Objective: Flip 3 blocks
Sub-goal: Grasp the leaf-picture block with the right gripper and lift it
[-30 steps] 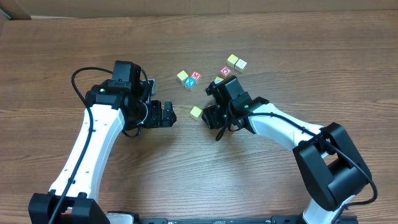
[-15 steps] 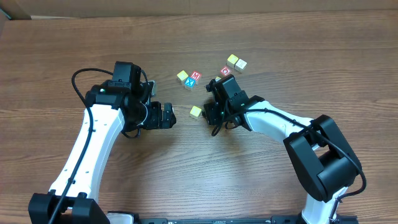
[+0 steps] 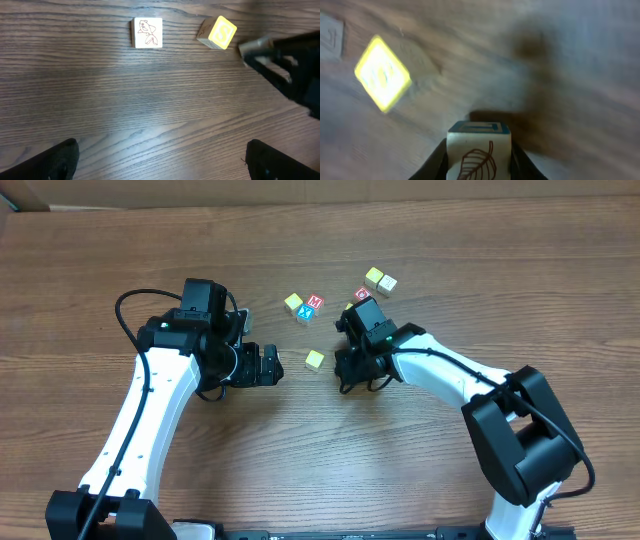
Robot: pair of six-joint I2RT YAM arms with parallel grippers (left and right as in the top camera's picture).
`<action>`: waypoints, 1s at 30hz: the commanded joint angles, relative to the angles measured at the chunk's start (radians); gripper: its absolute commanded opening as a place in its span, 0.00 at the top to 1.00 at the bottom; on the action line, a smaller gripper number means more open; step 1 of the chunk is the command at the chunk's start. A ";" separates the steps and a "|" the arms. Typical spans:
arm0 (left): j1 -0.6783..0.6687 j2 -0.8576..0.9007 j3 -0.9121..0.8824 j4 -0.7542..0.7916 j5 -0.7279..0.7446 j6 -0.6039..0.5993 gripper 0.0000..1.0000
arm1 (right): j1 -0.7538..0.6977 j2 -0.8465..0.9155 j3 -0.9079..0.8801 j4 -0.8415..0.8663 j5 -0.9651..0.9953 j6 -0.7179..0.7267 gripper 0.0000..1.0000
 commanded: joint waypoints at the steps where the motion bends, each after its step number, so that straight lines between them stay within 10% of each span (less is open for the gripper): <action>1: -0.002 0.008 0.021 0.001 -0.005 -0.006 0.00 | 0.002 -0.119 0.086 -0.087 0.013 0.034 0.92; 11: -0.002 0.008 0.021 0.002 -0.006 -0.006 0.00 | 0.077 -0.395 0.022 -0.491 0.054 0.313 0.96; 23: -0.002 0.008 0.020 -0.003 -0.005 -0.006 0.00 | 0.387 -0.461 -0.382 -0.145 0.097 0.710 0.96; 30: -0.002 0.008 0.019 -0.018 -0.006 -0.006 0.00 | 0.271 -0.461 -0.411 -0.069 0.155 0.574 0.96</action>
